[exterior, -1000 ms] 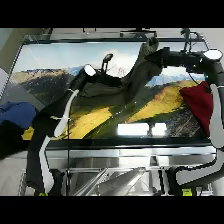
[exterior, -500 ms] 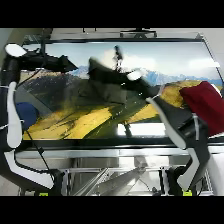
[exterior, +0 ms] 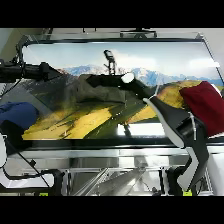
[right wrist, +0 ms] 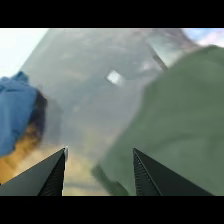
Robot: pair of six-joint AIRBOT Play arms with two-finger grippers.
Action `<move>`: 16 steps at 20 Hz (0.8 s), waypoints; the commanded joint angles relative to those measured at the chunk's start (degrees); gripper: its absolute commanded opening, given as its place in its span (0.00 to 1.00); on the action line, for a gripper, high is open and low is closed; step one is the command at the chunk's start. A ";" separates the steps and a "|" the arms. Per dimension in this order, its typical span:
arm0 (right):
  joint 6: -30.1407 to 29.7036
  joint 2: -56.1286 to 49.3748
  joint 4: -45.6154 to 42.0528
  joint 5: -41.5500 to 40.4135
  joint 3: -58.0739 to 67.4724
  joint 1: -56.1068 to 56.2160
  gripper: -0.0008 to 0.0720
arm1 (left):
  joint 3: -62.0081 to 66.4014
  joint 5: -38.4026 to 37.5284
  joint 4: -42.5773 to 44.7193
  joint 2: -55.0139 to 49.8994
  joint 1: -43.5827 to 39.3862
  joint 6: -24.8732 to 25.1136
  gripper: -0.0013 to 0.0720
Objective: Fold the shirts.
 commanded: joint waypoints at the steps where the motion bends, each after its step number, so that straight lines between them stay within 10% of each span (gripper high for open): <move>1: 19.06 4.28 -19.76 17.73 0.09 -10.75 0.66 | -1.40 -0.46 0.02 2.51 0.42 0.98 0.02; 4: 27.45 4.02 -27.36 25.83 -0.66 -18.38 0.91 | -1.40 -0.59 -0.02 3.28 0.42 0.98 0.02; 16: 23.96 -10.21 -15.78 20.55 -1.03 -15.96 0.80 | -1.42 -1.53 0.07 3.23 0.42 2.54 0.02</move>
